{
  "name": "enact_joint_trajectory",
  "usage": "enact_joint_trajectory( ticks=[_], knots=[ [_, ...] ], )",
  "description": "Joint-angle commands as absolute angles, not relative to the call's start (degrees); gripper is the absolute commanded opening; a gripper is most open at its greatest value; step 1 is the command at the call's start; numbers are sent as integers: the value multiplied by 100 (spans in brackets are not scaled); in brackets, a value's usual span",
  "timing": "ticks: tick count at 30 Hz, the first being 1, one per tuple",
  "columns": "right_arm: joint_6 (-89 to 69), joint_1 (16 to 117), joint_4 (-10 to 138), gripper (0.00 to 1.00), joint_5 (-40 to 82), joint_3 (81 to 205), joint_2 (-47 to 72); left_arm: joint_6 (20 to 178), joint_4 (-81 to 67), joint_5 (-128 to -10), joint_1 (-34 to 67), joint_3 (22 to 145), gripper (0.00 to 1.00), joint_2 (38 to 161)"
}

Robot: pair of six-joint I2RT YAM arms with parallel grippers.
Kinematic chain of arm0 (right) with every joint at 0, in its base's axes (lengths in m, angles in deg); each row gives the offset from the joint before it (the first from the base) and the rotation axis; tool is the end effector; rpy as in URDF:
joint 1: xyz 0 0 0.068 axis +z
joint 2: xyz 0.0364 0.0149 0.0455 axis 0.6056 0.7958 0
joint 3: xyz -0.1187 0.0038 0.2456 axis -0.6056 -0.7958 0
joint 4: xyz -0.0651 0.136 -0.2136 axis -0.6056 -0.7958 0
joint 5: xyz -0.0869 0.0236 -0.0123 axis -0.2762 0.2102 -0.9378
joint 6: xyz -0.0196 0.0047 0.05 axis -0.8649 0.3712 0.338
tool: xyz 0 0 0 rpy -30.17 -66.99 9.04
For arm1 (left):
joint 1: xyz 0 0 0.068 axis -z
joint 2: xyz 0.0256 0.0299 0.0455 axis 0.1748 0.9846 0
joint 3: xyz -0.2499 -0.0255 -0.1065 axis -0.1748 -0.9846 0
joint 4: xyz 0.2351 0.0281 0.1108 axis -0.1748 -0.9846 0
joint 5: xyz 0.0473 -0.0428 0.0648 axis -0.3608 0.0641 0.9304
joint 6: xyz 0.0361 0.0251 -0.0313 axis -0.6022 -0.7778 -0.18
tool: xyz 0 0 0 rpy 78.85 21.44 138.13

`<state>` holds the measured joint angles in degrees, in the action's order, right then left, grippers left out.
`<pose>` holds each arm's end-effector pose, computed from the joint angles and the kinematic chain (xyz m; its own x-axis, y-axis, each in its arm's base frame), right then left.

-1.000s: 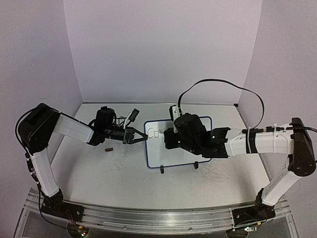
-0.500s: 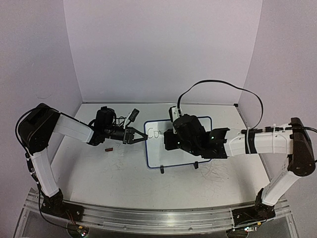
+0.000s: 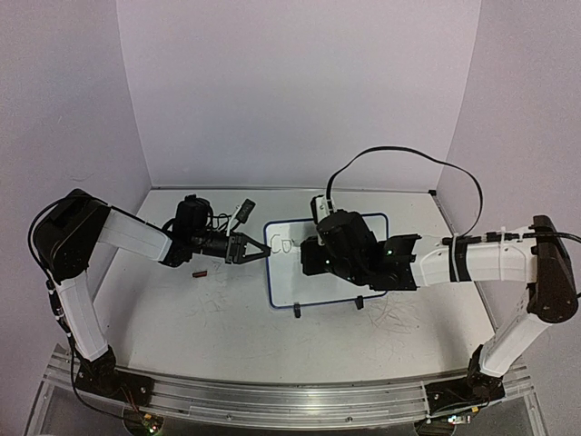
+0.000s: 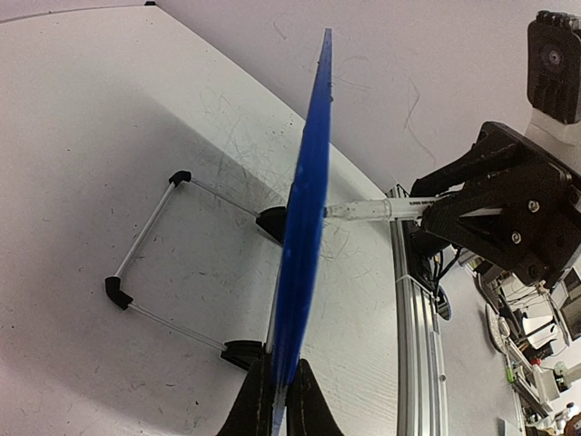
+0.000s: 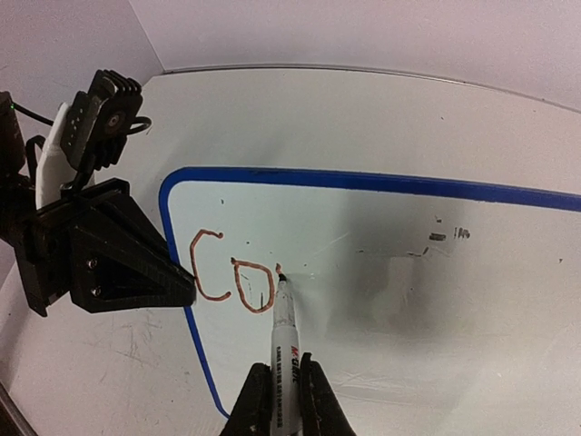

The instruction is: Write a sentence on the whiteboard

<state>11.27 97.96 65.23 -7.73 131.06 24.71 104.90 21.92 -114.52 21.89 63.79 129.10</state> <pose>0.1929 0.3177 0.2569 -0.5194 -0.0250 -0.8542 -0.4720 0.8417 0.2623 0.3013 -0.2219 0.1731 -0.5907 0.1565 -0.7916 0.8061 0.1578 -0.5703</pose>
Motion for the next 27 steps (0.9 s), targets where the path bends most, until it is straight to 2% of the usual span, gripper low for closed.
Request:
enact_joint_trajectory(
  ticks=[1, 27],
  knots=[
    [1265, 9787, 6450, 0, -875, 13119, 2434, 10555, 2166, -11598, 2220, 6316, 0, 12769],
    [1457, 9827, 6307, 0, -799, 12910, 2363, 10549, 2172, -11621, 2219, 6342, 0, 12802]
  ],
)
